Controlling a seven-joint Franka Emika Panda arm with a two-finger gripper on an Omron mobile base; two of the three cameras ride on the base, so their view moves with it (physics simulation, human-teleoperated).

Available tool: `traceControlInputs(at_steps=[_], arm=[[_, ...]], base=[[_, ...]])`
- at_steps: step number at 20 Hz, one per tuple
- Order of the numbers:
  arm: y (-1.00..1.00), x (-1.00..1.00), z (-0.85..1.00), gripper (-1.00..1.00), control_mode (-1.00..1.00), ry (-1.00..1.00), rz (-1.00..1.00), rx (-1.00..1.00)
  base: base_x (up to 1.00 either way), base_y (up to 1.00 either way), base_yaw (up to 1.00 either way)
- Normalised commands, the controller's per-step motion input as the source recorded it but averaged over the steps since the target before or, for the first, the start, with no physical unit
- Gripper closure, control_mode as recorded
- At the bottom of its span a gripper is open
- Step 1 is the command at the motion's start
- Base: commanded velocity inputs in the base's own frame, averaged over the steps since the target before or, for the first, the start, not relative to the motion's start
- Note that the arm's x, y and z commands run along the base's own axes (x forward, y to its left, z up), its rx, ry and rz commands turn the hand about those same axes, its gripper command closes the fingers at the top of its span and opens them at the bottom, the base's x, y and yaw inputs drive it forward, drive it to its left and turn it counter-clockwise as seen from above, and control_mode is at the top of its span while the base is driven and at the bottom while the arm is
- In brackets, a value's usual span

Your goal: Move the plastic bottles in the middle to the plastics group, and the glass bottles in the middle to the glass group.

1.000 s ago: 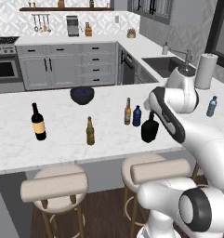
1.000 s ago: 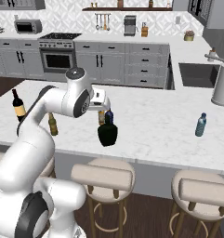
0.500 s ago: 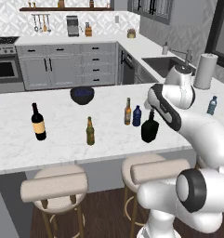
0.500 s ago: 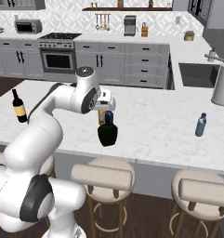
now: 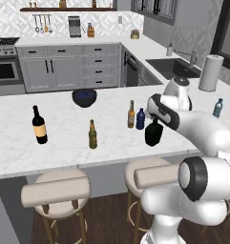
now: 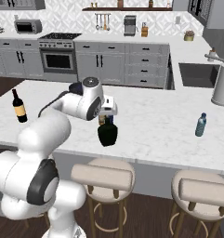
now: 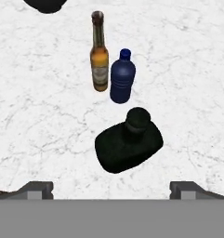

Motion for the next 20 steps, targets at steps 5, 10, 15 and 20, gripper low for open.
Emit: traceControlInputs(at_steps=[5, 10, 15, 20], arm=[[-0.11, 0.25, 0.0, -1.0, -1.0, 0.09, 0.01, 0.0], [-0.03, 0.34, -0.2, -1.0, -1.0, 0.1, 0.01, 0.0], [-0.04, 0.2, -0.29, -1.0, -1.0, -0.03, 0.02, 0.0], [-0.08, 0.06, -0.27, -1.0, -1.0, -0.03, 0.0, 0.0]], base=[[0.0, 0.0, 0.0], [0.0, 0.0, 0.0], [0.0, 0.0, 0.0], [0.0, 0.0, 0.0]])
